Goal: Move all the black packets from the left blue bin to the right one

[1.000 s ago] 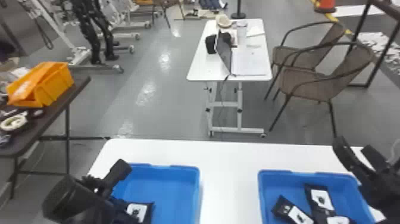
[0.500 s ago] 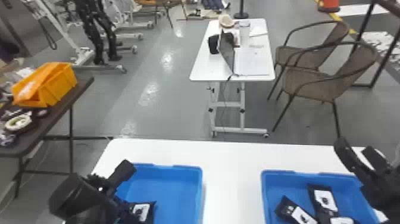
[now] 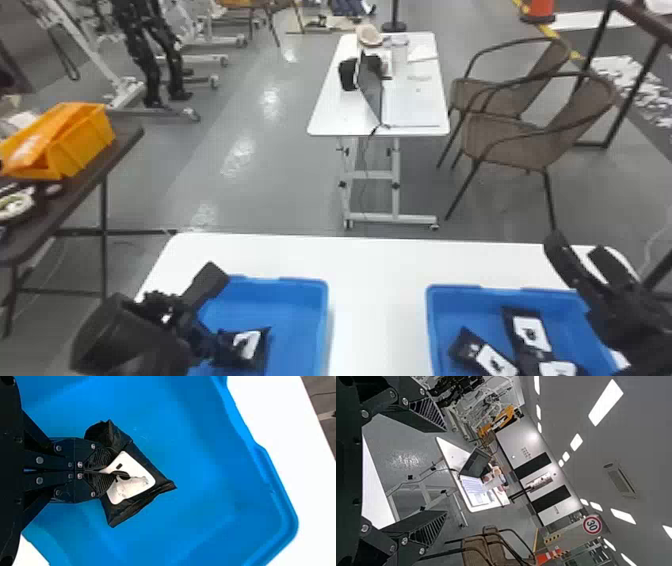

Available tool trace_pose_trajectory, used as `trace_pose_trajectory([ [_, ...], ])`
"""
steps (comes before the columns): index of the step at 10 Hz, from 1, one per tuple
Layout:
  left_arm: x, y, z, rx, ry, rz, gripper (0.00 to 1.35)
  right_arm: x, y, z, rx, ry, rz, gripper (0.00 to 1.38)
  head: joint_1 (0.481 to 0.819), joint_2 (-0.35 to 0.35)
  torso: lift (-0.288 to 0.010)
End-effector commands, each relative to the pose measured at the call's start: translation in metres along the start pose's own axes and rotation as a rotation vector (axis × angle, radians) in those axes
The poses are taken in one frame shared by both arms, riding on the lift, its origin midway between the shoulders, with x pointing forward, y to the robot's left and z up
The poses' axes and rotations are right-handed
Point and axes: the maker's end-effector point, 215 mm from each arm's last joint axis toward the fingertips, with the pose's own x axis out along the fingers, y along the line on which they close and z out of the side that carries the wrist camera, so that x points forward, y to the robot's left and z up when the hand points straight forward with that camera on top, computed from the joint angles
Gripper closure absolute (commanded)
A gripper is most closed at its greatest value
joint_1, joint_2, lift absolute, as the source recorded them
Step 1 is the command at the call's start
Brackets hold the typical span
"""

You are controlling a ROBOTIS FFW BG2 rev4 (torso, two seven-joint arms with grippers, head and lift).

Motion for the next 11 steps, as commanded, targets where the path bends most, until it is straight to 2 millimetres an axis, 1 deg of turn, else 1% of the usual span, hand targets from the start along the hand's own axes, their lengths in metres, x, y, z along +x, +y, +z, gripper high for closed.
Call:
trace_pose_trajectory([
  [1,0.001,-0.008,0.015,0.01,-0.063,-0.014,1.17,0.0,0.0,-0.001,0.003,0.001,0.0,0.31,0.695,0.11,0.0],
  [2,-0.004,-0.012,0.031,0.016,-0.119,-0.01,1.17,0.0,0.001,0.0,0.004,-0.001,0.002,0.31,0.695,0.105,0.0],
  [4,-0.028,-0.02,0.076,0.034,-0.251,-0.003,1.17,0.0,0.0,-0.003,0.006,0.003,0.003,0.31,0.695,0.078,0.0],
  [5,-0.046,-0.027,0.107,0.046,-0.345,-0.001,1.17,0.001,0.003,-0.003,0.007,0.004,0.009,0.31,0.695,0.061,0.0],
  [6,-0.063,-0.041,0.149,0.071,-0.462,-0.022,1.17,0.003,0.006,-0.003,0.008,0.004,0.019,0.31,0.695,0.047,0.0],
  [7,-0.076,-0.058,0.191,0.102,-0.564,-0.061,1.17,0.008,0.013,-0.001,0.009,-0.002,0.043,0.31,0.695,0.036,0.0],
  [8,-0.087,-0.074,0.229,0.132,-0.646,-0.088,1.17,0.017,0.027,-0.002,0.016,-0.002,0.092,0.31,0.695,0.007,0.0],
  [9,-0.086,-0.097,0.26,0.151,-0.716,-0.156,1.17,0.027,0.045,-0.007,0.022,0.004,0.146,0.31,0.695,-0.02,0.0],
  [10,-0.084,-0.122,0.286,0.146,-0.787,-0.24,1.17,0.037,0.064,-0.016,0.028,0.019,0.192,0.31,0.695,-0.04,0.0],
  [11,-0.083,-0.147,0.308,0.146,-0.828,-0.308,1.17,0.044,0.079,-0.023,0.025,0.032,0.226,0.31,0.695,-0.057,0.0],
])
